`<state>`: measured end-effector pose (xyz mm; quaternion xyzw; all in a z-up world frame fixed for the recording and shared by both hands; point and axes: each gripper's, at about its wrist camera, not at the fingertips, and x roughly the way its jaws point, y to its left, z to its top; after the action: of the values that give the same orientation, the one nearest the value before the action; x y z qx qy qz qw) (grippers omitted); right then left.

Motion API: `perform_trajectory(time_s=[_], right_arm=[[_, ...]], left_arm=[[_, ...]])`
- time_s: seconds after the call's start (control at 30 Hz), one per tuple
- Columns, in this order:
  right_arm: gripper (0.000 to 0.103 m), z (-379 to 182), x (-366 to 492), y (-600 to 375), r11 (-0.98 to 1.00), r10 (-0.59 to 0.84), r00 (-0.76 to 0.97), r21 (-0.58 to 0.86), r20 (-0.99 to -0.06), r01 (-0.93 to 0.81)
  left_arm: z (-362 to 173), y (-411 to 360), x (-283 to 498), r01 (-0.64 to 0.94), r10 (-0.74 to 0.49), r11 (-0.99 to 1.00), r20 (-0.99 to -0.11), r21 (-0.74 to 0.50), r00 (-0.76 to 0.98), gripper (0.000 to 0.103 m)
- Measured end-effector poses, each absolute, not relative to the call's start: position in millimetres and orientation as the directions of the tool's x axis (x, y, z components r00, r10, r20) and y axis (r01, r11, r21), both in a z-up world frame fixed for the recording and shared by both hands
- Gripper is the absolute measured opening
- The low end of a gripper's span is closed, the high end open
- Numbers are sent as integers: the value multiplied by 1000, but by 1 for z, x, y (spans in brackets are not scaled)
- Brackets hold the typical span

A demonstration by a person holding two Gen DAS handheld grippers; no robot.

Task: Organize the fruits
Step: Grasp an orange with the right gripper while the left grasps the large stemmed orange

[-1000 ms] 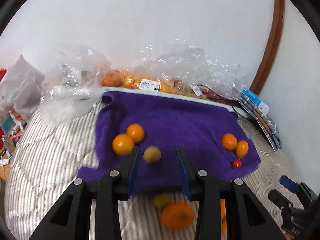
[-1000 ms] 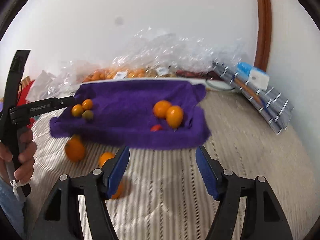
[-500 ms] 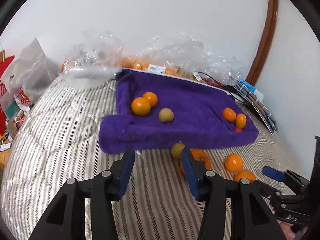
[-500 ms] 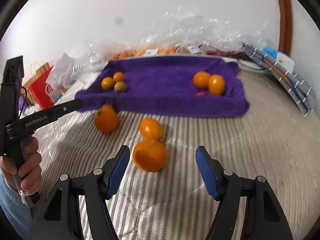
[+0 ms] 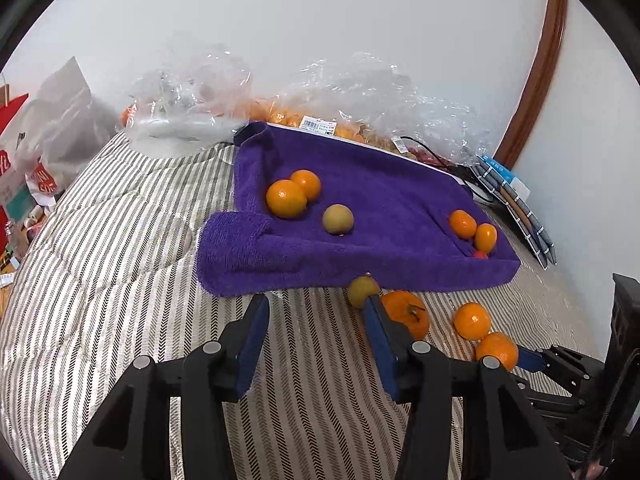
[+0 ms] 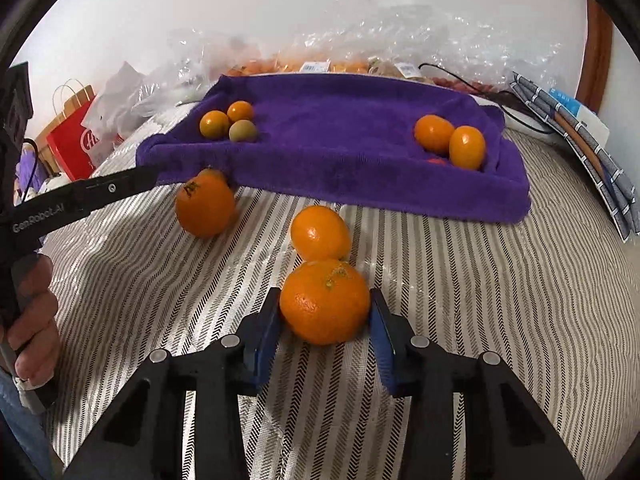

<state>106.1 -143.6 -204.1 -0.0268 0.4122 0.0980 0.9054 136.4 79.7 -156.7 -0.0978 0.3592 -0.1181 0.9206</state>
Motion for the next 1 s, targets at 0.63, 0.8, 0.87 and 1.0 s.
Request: perform_trajectory(time_s=[0.63, 0.8, 0.87, 1.0], right_arm=[[42, -193, 85, -234, 997, 81, 722, 49, -687, -66], [42, -194, 83, -239, 995, 98, 729, 75, -678, -63], [42, -194, 83, -238, 994, 111, 729, 81, -676, -77], [42, -193, 80, -238, 993, 114, 735, 86, -668, -76]], left_arm=[[-162, 21, 144, 263, -333, 941, -719, -213, 610, 51], [-173, 9, 156, 219, -278, 959, -750, -181, 600, 50], [-174, 8, 154, 210, -273, 961, -738, -180, 617, 50], [-173, 13, 152, 223, -325, 946, -718, -237, 615, 40]])
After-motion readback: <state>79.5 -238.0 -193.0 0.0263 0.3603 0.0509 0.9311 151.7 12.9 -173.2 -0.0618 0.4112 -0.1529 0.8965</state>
